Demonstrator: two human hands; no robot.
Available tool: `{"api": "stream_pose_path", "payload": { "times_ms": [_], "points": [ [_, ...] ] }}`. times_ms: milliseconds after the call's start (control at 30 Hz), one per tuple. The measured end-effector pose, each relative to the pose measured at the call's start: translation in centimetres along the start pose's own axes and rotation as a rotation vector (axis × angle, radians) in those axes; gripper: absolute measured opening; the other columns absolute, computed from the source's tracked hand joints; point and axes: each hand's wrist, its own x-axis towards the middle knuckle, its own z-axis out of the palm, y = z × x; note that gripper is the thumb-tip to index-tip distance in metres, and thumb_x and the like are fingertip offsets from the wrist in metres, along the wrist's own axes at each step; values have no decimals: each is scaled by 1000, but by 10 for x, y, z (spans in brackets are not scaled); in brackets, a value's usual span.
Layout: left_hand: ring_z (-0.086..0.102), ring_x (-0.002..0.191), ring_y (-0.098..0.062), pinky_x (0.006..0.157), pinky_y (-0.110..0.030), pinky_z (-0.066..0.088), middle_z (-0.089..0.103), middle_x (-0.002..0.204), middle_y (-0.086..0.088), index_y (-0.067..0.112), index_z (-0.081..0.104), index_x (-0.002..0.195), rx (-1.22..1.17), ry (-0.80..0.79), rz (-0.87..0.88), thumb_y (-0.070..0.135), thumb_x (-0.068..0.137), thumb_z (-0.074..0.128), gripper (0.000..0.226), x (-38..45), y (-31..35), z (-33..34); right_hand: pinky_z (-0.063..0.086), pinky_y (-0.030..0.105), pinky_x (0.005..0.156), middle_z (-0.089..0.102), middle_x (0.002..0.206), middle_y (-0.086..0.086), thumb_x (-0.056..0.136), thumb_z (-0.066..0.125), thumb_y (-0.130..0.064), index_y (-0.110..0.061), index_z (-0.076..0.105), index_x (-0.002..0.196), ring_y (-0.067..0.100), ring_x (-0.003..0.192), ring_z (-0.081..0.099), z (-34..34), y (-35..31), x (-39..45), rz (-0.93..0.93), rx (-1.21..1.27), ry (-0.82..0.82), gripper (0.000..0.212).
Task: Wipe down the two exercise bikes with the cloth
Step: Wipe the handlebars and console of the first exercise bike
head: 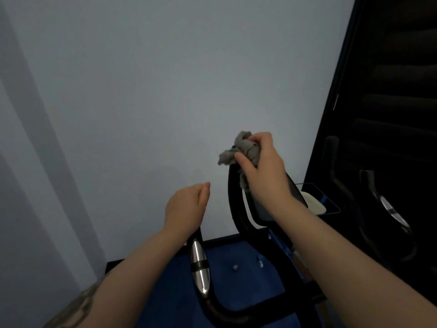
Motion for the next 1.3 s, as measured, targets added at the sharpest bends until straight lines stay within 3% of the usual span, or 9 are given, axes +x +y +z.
{"api": "stream_pose_path", "payload": {
  "times_ms": [133,233,367,500,600,800,1000,1167,1300],
  "points": [
    [39,49,-13,51,-32,29,41,52,2,19,35,55,10,-13,7,34,103,37,51,0,0,-1,41,18,81,41,112,-5,88,70,-22,-17,59,109,0,90,45,19,29,-49,10,-109,-66,24],
    [38,49,-12,51,-32,28,41,51,3,20,34,54,11,0,9,34,103,37,51,-1,2,-1,43,20,83,47,106,-3,84,74,-25,-20,66,103,5,91,50,8,37,-54,34,-152,-214,21],
    [40,50,-13,51,-32,30,43,52,3,19,36,55,2,11,-16,35,103,36,51,0,3,1,43,23,83,48,105,-2,83,75,-29,-21,69,104,11,92,53,9,26,-36,-26,-209,-241,24],
    [43,53,-16,55,-35,35,46,55,0,16,40,57,-17,-12,0,36,103,35,50,-3,-1,-2,47,30,82,38,106,-5,87,69,-30,-19,65,112,19,95,55,7,19,-48,-138,-477,-502,28],
    [47,56,-19,57,-36,37,49,57,-2,16,41,58,-2,-13,5,36,103,34,50,-1,0,-2,45,30,82,45,104,-2,82,73,-33,-22,69,109,18,97,53,-8,14,-34,-120,-510,-667,29],
    [51,59,-22,59,-39,41,53,61,-5,16,42,58,-1,-10,-8,36,103,35,50,-2,0,-2,48,34,84,43,105,-3,83,74,-31,-20,68,106,18,94,55,6,16,-36,-152,-401,-512,26],
    [50,59,-21,61,-41,43,54,61,-5,13,46,61,-2,-14,-3,36,103,35,49,-2,1,-5,44,28,83,48,100,-4,79,77,-34,-25,70,101,13,93,53,-18,14,-30,-170,-489,-808,24],
    [46,56,-18,59,-38,41,47,56,1,18,41,58,10,-17,4,36,103,34,49,-1,1,-4,40,23,82,48,102,-1,82,75,-29,-21,70,103,10,91,50,-2,27,-34,-124,-315,-458,23],
    [46,56,-19,59,-38,42,48,57,0,18,41,58,7,-23,6,36,103,34,49,-1,1,-5,39,22,80,53,97,-5,76,81,-29,-32,68,89,11,94,54,-19,23,-38,-67,-376,-723,18]
  ]
}}
